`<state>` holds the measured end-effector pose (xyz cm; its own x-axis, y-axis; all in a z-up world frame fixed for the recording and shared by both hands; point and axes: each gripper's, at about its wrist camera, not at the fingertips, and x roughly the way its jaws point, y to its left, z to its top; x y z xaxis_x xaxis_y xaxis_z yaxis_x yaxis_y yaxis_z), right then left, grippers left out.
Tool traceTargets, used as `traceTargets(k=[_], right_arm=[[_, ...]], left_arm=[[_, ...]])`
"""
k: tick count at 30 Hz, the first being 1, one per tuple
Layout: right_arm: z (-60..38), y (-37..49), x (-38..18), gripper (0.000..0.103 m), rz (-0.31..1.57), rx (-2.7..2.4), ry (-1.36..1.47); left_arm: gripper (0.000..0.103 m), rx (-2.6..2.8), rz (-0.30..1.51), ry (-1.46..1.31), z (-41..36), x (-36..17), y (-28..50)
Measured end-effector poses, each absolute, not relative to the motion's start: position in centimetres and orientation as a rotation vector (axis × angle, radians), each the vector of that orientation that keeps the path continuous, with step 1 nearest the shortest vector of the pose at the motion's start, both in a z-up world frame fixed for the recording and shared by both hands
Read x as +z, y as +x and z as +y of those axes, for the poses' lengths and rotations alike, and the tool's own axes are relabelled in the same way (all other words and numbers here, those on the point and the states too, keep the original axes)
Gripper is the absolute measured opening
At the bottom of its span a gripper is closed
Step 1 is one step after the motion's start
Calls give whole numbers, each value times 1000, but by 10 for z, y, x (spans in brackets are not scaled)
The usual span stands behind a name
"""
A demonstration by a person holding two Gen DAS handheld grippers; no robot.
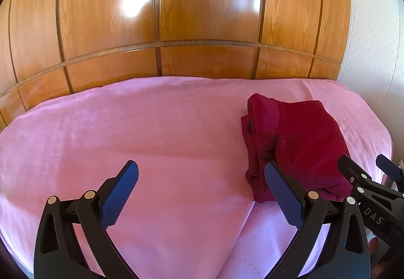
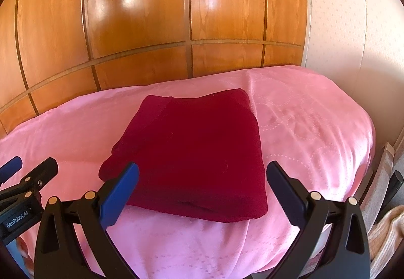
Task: Fold small clothes
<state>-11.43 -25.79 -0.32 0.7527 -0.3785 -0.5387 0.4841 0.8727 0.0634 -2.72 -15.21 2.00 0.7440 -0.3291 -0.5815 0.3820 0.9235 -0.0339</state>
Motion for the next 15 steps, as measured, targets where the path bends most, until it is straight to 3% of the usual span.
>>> traceTargets(k=[15], right_arm=[[-256,-113,-5,101,553,-458,204]], left_arm=[[99,-369,608,55,-145,21,-26]])
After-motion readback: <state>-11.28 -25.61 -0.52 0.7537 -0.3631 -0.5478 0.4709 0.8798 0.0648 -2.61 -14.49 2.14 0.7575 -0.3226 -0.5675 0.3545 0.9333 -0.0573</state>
